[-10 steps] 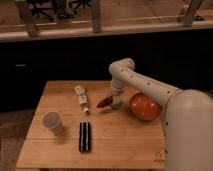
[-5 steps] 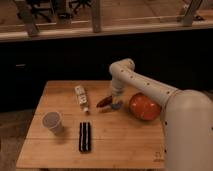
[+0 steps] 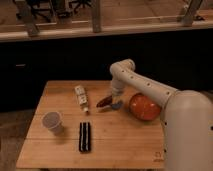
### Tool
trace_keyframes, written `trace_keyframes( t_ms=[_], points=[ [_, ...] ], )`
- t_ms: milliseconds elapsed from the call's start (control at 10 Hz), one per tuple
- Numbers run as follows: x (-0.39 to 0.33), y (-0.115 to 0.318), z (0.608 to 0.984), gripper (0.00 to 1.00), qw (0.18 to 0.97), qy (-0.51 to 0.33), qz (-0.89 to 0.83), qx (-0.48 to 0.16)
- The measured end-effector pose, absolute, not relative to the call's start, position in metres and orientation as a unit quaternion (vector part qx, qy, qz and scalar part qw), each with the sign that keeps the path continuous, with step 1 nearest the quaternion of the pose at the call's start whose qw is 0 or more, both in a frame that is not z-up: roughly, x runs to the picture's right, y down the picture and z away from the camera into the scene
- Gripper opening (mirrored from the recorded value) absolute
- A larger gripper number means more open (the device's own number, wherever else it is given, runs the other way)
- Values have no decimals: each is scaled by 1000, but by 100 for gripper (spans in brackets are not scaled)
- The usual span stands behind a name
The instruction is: Place the pepper on the white sponge
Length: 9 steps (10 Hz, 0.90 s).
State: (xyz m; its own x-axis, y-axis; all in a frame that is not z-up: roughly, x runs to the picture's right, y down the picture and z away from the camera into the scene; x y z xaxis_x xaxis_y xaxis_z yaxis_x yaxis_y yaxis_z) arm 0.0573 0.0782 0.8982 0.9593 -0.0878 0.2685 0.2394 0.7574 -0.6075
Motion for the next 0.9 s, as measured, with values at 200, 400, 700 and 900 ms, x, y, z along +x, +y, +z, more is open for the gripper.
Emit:
trace_keyframes(
  t_ms=[200, 400, 700, 900],
  points=[
    [57, 77, 899, 19, 931, -114, -87, -336],
    [57, 77, 901, 22, 931, -116, -86, -334],
    [57, 77, 903, 26, 931, -119, -85, -334],
    [57, 76, 904, 33, 931, -121, -84, -333]
  ],
)
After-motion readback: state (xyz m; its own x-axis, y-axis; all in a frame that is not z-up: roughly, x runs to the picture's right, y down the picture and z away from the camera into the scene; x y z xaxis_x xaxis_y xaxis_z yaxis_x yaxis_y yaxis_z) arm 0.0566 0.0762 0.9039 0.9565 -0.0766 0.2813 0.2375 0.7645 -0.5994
